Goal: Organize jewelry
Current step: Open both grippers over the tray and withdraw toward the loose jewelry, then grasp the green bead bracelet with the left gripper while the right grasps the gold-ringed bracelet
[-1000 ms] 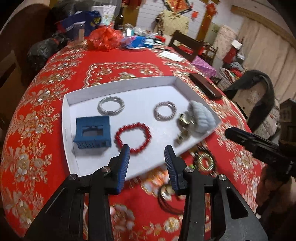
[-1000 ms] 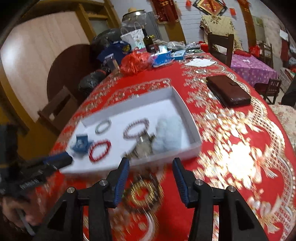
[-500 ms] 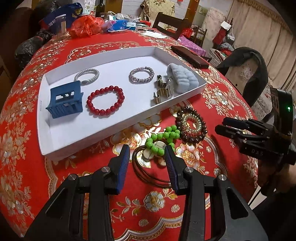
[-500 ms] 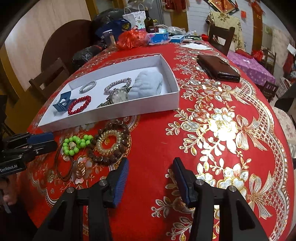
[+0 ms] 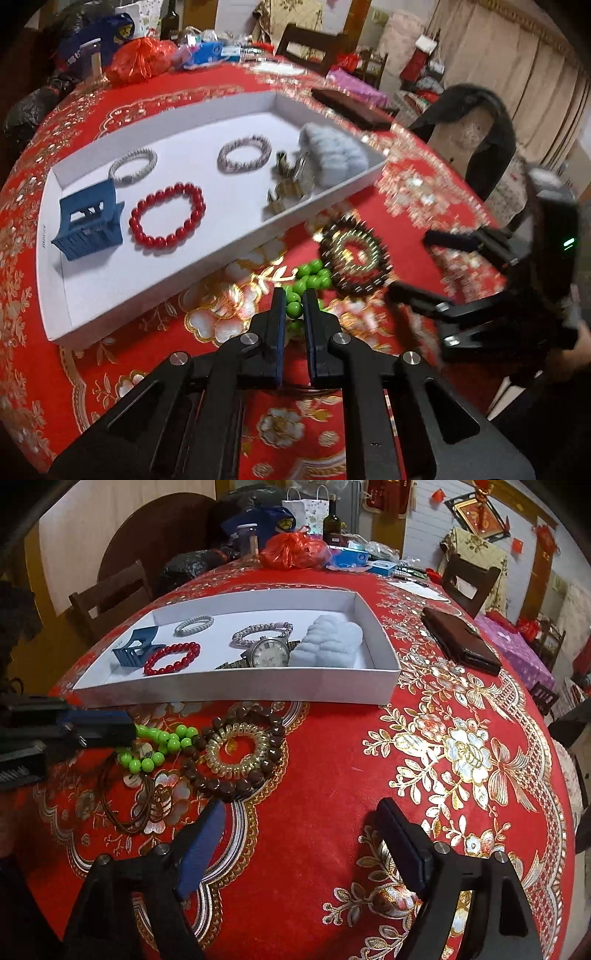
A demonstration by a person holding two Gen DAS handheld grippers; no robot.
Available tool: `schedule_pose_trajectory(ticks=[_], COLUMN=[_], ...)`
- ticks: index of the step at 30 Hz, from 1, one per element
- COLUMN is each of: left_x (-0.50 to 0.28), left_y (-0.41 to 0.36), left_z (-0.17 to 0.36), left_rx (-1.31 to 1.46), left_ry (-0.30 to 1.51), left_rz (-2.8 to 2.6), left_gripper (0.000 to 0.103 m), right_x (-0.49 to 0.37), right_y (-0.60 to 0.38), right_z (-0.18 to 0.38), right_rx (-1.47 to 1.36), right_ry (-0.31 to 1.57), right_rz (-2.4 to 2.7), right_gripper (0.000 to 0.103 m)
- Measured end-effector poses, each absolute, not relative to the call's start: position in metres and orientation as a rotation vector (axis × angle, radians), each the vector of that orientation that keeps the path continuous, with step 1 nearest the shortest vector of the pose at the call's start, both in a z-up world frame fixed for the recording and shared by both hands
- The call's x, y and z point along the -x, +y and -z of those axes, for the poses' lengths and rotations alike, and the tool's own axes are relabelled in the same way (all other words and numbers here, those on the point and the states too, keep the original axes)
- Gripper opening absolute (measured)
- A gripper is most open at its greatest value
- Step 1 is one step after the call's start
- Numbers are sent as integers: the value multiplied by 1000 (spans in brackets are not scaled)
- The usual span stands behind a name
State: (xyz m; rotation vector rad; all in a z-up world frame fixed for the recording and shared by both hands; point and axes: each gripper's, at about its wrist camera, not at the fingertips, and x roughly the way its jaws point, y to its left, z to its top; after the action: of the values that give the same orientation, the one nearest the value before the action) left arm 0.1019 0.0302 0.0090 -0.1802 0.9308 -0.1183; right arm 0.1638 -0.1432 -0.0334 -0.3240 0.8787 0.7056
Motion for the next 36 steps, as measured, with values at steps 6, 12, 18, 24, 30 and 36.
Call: schedule_pose_trajectory(ticks=[6,12,18,24,30,36], left_x=[-94,-90,-85,-87,-85,-86], left_y=[45,61,63,68,69,67], left_z=[-34,-49,-60,-54,-54,-51], left_rx=[243,285,285,303,311,310], left_ry=[859,836,800,830,830,843], left_rz=[109,73,62,42,41,37], left_gripper=[8,8,8,8,8,8], right_x=[-164,-155,-174,-183,-175,-175], right_y=[-145,-128,-117,-114,-115,-123], right_z=[28,18,16,24,23,23], right_rx=[248,260,232,239,256,274], right_ry=[910,844,841,890,884,932], right_rz=[-762,-803,-751,-721,-735,-746], right_gripper=[77,72,36,31,31,31])
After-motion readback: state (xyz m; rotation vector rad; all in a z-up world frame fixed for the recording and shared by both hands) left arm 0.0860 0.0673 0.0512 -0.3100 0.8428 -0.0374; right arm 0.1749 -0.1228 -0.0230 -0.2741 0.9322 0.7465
